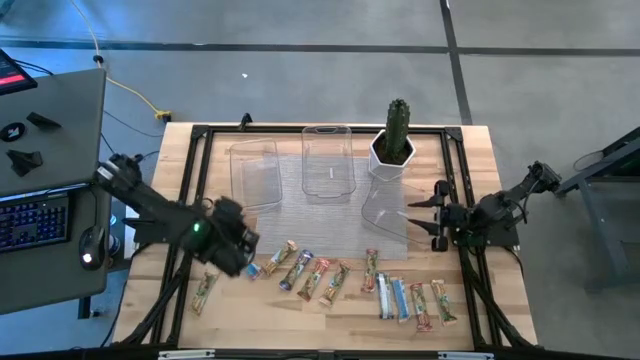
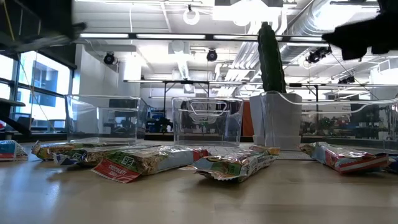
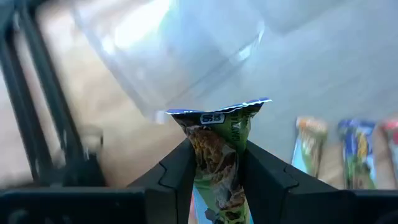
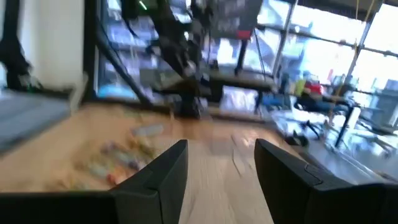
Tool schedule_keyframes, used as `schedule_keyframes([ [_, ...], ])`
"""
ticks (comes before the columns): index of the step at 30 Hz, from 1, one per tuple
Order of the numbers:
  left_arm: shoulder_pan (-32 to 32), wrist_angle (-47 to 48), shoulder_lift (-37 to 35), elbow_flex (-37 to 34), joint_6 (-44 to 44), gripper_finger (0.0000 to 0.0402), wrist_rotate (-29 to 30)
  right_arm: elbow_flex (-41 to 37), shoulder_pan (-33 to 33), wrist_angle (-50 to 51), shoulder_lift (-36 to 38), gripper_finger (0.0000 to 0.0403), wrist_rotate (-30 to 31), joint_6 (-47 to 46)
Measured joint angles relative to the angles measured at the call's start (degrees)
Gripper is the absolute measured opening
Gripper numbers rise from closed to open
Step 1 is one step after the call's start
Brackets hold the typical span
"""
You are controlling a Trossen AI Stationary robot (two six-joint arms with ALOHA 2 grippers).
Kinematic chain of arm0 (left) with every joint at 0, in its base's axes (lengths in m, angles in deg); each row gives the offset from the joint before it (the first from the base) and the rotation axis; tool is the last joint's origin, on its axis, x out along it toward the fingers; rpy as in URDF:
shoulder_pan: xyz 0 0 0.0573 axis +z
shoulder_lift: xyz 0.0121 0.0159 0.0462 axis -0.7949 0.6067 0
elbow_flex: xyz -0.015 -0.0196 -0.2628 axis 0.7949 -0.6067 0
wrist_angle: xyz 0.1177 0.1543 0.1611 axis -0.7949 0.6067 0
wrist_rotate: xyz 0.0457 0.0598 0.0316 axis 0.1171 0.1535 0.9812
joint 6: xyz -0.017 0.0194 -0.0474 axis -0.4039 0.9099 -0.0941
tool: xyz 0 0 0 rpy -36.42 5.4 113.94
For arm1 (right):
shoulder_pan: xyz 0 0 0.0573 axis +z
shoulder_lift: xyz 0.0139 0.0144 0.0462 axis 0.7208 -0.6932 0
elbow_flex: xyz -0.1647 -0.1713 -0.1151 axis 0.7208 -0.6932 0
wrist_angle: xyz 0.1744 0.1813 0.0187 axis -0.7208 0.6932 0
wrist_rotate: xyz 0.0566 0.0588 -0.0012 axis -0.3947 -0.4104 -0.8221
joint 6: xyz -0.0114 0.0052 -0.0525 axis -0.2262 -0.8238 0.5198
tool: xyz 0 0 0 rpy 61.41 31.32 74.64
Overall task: Pick and place Granola Bars by type
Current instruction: Put the blue granola bar into the left bin
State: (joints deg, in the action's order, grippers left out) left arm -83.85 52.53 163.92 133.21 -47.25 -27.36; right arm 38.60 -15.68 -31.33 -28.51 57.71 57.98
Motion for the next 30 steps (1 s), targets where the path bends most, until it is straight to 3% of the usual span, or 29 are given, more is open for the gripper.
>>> schedule_keyframes([
  [5, 11.6, -2.9, -0.7, 1.9, 14.1, 0.0112, 2.6, 0.5, 0.0, -13.8, 0.0, 0.0170, -0.8, 2.8],
  [10, 23.9, -3.5, -0.7, 1.7, 23.6, 0.0112, 3.4, 5.4, 0.0, -12.0, -1.6, 0.0170, -5.8, 2.4],
  [17, 39.5, -9.3, -0.6, 1.7, 32.0, 0.0112, 7.2, 11.0, 0.0, -11.6, -12.0, 0.0170, -1.4, 1.4],
  [25, 50.4, -18.4, 3.5, 1.7, 46.9, 0.0112, 1.5, 12.2, 0.0, -12.2, -21.1, 0.0169, -2.4, -0.8],
  [30, 53.9, -19.3, 9.3, 1.7, 63.3, 0.0112, -1.4, 12.2, 0.0, -12.5, -23.0, 0.0170, -2.2, -2.8],
])
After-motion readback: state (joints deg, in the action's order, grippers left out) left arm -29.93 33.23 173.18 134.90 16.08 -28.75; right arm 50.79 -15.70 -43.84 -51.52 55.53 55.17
